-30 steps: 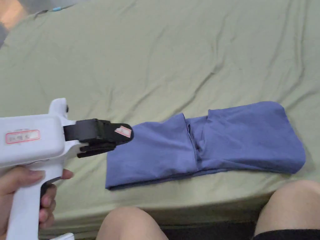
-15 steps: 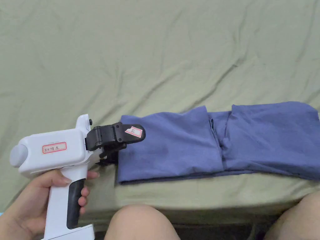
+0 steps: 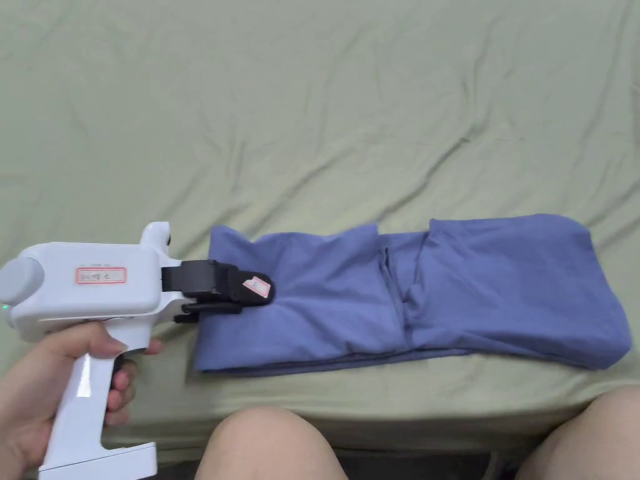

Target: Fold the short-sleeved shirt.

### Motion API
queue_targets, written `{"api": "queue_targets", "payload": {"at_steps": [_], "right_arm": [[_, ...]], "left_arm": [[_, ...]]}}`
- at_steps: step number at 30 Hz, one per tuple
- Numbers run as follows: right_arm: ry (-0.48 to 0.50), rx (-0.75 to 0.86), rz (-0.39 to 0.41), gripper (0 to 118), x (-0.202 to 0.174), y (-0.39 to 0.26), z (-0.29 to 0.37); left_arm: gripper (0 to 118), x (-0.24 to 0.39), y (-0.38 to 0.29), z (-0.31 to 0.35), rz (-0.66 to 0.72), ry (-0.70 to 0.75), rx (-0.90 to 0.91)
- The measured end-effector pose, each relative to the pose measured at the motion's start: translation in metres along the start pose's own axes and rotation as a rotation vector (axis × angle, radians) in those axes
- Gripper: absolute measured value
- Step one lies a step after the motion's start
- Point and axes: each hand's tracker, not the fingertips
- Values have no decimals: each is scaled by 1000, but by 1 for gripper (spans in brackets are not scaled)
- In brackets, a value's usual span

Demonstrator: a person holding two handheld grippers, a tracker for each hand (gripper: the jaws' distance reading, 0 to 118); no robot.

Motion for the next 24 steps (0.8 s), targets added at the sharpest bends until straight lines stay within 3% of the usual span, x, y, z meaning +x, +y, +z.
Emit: {"api": "queue_targets", "payload": {"at_steps": [7,11,14,17,19,24], "right_arm": [[60,85,-65,12,22,-18,19],[49,96,-67,12,38,-35,25],[19,142,-37,12,49,-46,36],[49,157,-83,12,68,-58,44],[51,151,-112,12,80,-65,48],[-8,151,-150,12,107,-81,66]], "left_arm": [[6,25,9,105,68,319,76],[6,85,18,114,42,342,48],[6,132,24,95,-14,419,34],[6,177,20,56,-120,469,4],[6,193,19,24,-113,474,-14],[7,215,10,-63,-157,527,-83]]}}
